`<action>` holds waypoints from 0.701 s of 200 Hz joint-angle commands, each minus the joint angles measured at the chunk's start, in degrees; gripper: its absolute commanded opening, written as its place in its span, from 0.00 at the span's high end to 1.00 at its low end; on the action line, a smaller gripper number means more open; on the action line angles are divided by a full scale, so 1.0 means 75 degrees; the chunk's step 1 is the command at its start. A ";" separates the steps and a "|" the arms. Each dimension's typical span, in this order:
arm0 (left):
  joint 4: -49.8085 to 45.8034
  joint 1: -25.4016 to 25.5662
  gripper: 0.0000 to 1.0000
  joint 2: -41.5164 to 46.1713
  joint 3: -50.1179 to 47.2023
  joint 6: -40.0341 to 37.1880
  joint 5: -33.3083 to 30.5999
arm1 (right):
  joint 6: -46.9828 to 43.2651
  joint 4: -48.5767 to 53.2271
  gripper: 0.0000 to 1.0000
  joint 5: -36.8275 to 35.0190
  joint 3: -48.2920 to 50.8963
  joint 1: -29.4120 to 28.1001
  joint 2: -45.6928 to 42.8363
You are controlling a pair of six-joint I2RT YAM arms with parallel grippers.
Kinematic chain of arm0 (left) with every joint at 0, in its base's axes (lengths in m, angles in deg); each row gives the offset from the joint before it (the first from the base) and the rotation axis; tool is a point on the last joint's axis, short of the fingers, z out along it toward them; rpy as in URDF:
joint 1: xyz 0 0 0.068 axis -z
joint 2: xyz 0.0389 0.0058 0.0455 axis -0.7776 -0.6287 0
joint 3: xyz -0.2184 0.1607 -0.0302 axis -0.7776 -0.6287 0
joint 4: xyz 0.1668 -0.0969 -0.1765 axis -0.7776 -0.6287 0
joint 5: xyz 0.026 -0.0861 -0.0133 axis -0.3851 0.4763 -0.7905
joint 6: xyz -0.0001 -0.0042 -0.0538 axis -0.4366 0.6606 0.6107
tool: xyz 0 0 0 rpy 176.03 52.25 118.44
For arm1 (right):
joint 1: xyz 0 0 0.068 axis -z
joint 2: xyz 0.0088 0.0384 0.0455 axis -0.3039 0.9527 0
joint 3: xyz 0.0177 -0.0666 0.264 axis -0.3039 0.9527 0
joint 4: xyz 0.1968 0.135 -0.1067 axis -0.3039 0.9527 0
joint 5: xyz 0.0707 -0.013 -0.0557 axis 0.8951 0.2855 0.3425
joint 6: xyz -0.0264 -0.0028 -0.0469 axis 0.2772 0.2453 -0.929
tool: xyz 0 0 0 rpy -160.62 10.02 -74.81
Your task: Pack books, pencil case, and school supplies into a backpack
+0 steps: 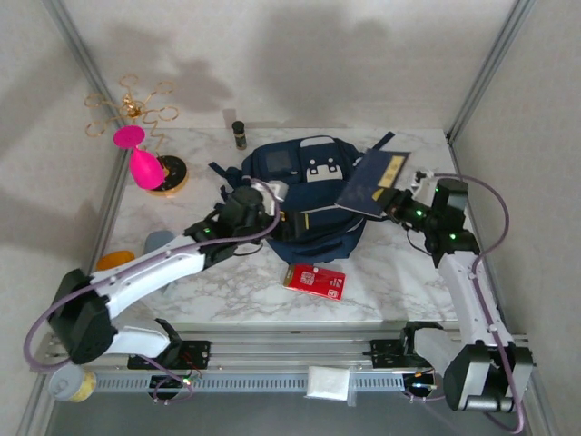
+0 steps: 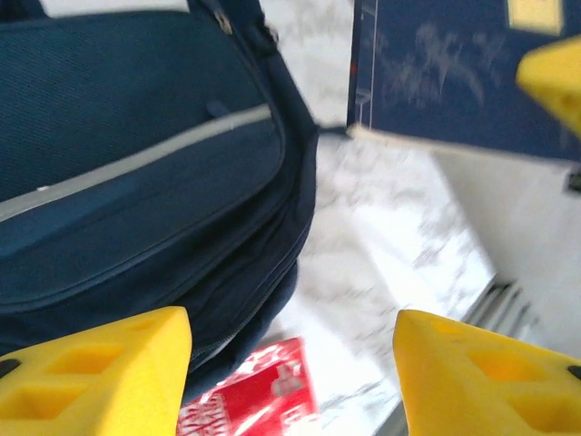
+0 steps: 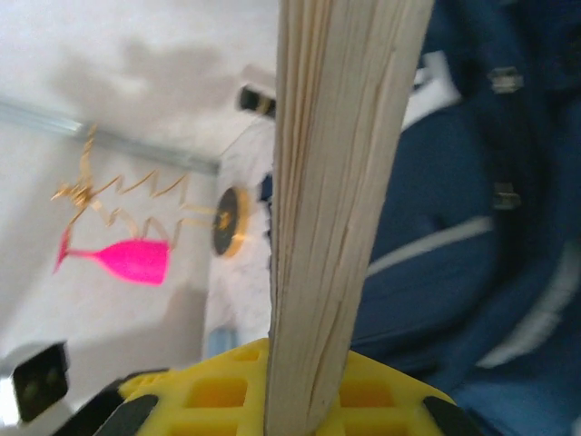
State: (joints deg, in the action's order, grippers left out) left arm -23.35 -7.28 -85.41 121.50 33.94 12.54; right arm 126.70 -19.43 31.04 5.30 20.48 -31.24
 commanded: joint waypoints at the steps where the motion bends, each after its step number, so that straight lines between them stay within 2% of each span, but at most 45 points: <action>1: -0.0752 0.0220 0.39 -0.0871 0.0846 -0.1659 0.0010 | -0.0313 0.0268 1.00 0.0137 0.0328 0.0645 -0.0348; 42: -0.1447 0.0640 0.40 -0.2871 0.2341 -0.2588 0.0140 | -0.0591 0.0482 1.00 0.0348 0.0495 0.1308 -0.0357; 96: -0.2142 0.0680 0.41 -0.4520 0.3669 -0.2869 -0.0353 | -0.0786 0.0520 1.00 0.0765 0.0619 0.1854 -0.0284; 114: -0.2426 0.0674 0.44 -0.4915 0.4002 -0.2984 -0.0702 | -0.0822 0.0506 1.00 0.0946 0.0702 0.2030 -0.0267; 140: -0.2542 0.0644 0.56 -0.5053 0.4284 -0.3023 -0.0811 | -0.1012 0.0579 1.00 0.0926 0.0806 0.2054 -0.0339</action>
State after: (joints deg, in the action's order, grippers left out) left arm -39.76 -2.16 -122.24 150.68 13.28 9.83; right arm 121.72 -14.54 35.15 10.41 35.52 -32.92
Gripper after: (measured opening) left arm 0.483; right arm 0.120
